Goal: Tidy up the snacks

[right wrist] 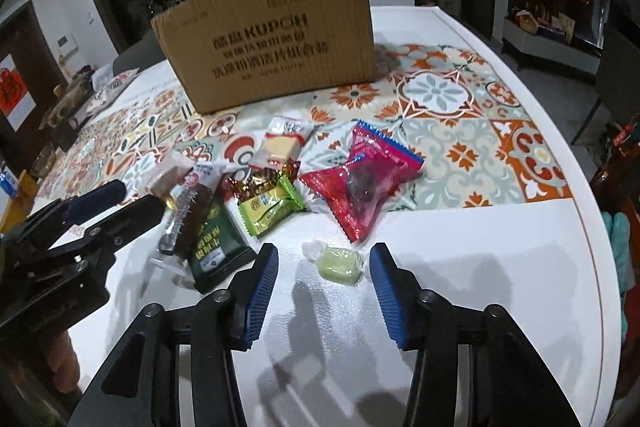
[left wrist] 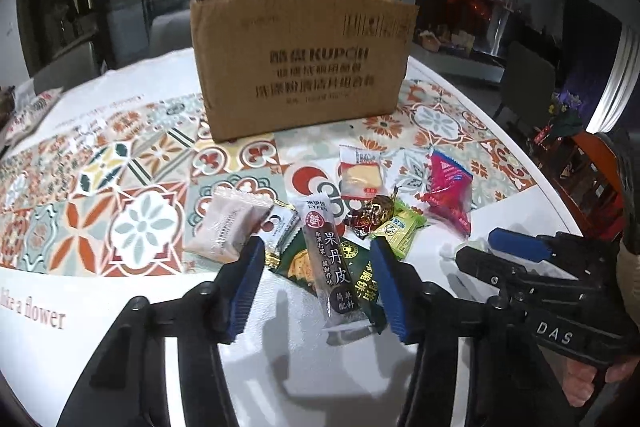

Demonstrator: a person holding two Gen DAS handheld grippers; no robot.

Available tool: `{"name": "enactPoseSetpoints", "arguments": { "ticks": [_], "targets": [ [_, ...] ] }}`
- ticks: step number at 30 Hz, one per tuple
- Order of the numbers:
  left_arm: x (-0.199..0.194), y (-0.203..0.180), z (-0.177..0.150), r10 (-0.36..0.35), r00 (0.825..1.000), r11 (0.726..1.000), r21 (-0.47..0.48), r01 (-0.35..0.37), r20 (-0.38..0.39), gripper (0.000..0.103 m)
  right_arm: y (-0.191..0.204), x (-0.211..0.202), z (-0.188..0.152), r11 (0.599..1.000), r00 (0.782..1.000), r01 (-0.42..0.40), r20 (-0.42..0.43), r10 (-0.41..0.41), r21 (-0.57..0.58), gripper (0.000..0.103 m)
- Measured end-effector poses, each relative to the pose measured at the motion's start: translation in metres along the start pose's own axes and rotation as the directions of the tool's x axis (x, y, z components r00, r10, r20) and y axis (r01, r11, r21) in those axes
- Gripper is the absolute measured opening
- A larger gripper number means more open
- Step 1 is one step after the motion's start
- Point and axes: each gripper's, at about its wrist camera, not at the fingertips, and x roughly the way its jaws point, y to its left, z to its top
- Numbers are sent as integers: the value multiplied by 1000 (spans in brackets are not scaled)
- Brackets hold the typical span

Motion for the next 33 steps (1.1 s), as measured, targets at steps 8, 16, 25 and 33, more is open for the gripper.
{"name": "enactPoseSetpoints", "arguments": {
  "ticks": [8, 16, 25, 33],
  "targets": [
    [26, 0, 0, -23, 998, 1000, -11, 22, -65, 43, -1, 10, 0, 1000, 1000, 11, -20, -11, -9, 43],
    [36, 0, -2, -46, 993, 999, -29, 43, -111, 26, 1, 15, -1, 999, 999, 39, -30, -40, -36, 31],
    [30, -1, -5, -41, 994, 999, -28, 38, -102, 19, 5, 11, -4, 999, 999, 18, -26, -19, -35, 29],
    [9, -2, -2, -58, 996, 998, -37, 56, -63, 18, 15, -9, -3, 999, 1000, -8, 16, 9, -49, 29]
  ]
}}
